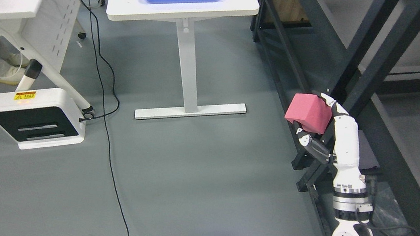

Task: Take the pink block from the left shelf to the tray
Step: 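Turn and drive to the white table holding the block in the right hand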

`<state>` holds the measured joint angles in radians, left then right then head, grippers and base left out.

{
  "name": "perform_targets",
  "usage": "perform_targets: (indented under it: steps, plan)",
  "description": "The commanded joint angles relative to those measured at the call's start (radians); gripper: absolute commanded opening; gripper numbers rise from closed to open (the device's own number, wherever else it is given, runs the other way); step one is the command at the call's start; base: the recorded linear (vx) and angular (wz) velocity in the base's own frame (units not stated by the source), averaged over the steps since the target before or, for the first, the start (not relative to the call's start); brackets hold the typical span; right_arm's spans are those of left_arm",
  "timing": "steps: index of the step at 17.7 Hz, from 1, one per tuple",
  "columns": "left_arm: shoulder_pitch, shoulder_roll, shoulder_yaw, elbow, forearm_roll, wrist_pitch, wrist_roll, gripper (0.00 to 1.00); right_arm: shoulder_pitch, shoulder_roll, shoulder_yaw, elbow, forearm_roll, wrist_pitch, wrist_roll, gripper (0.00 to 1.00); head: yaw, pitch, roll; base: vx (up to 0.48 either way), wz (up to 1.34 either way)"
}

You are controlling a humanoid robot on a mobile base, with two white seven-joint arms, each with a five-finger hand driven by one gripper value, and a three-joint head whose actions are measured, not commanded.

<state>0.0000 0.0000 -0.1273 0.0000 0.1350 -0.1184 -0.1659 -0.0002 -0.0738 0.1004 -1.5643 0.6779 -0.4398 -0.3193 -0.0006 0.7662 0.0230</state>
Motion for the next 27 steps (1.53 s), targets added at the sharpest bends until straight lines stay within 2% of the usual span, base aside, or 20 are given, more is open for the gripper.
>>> perform_targets:
  steps: [1,17,27]
  plan:
    - [0.020,0.017,0.000,-0.017,0.000,0.000,0.000,1.00,0.009,-0.004,-0.007,-0.003,-0.006,0.000,0.005,0.09,0.0000,0.000,0.000,-0.023,0.34]
    - [0.020,0.017,0.000,-0.017,0.000,0.000,0.000,1.00,0.019,-0.004,-0.005,-0.005,-0.006,0.000,0.008,0.10,0.0000,0.000,0.000,0.039,0.25]
    - [0.020,0.017,0.000,-0.017,0.000,0.000,0.000,1.00,0.022,-0.003,-0.005,-0.005,-0.005,0.000,0.008,0.10,0.0000,0.000,0.000,0.182,0.13]
